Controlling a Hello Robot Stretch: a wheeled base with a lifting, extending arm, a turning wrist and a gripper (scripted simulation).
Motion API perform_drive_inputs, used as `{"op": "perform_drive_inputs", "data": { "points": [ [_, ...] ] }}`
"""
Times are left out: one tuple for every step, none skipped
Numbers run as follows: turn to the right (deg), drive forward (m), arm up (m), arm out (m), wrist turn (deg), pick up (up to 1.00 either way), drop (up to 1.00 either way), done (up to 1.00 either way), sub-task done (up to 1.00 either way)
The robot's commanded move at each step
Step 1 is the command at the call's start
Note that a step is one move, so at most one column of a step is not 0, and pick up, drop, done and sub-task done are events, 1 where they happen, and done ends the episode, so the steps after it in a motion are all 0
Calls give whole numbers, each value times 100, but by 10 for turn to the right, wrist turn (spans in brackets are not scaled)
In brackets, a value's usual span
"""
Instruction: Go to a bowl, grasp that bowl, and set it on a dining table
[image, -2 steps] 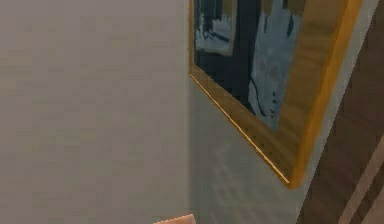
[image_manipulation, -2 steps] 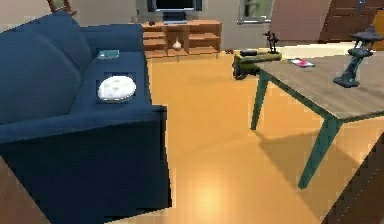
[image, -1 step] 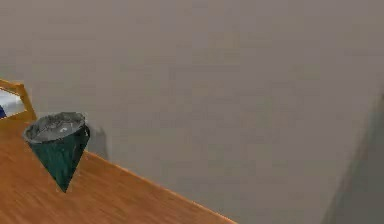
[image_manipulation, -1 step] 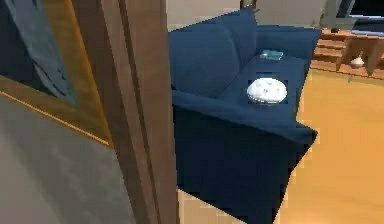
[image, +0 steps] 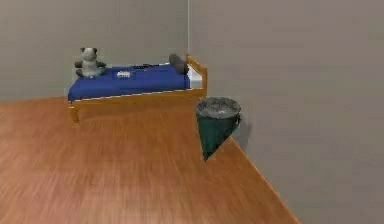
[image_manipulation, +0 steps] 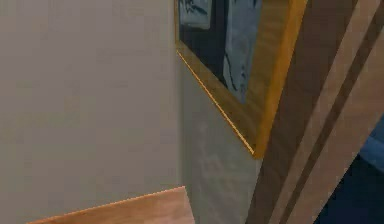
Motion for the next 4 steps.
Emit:
{"op": "perform_drive_inputs", "data": {
  "points": [
    [-450, 0, 0, 0, 0, 0, 0, 0, 0],
    [-450, 0, 0, 0, 0, 0, 0, 0, 0],
    [-450, 0, 0, 0, 0, 0, 0, 0, 0],
    [-210, 0, 0, 0, 0, 0, 0, 0, 0]
  ]
}}
